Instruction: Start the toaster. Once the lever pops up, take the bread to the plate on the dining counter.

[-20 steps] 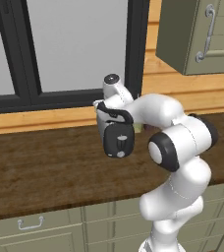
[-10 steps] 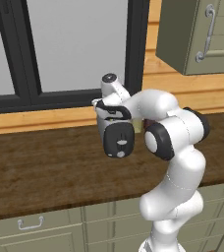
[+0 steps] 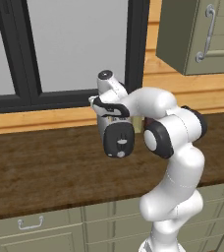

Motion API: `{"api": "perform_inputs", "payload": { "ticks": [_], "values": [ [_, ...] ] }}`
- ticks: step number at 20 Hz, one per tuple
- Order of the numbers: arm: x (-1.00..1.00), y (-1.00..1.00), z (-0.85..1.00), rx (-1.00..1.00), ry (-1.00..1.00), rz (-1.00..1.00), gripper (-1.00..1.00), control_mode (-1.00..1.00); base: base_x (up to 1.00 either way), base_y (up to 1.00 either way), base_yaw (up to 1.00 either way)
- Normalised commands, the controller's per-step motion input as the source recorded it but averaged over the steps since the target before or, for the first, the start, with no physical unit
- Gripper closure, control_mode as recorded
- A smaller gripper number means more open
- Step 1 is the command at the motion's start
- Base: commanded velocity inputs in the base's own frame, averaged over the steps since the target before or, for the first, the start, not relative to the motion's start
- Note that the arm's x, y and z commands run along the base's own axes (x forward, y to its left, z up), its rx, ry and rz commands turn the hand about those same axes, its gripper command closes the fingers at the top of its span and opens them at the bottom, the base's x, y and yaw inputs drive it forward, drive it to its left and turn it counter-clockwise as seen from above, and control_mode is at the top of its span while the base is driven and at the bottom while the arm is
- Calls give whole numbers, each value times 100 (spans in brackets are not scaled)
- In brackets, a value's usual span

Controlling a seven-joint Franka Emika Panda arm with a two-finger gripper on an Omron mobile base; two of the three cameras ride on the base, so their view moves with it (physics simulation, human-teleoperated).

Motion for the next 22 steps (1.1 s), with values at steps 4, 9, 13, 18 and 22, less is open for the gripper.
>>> {"api": "perform_inputs", "payload": {
  "ticks": [4, 9, 13, 18, 22],
  "values": [
    [0, 0, -12, 0, 0, -2, 100, -100, 0, 0, 0],
    [0, -17, -19, 0, 0, -3, 100, -100, 0, 0, 0],
    [0, -13, -15, 0, 0, -3, 100, -100, 0, 0, 0],
    [0, -1, -4, 2, 0, -2, 100, -100, 0, 0, 0],
    [0, 0, 18, 6, -3, 0, 100, -100, 0, 0, 0]
  ]
}}
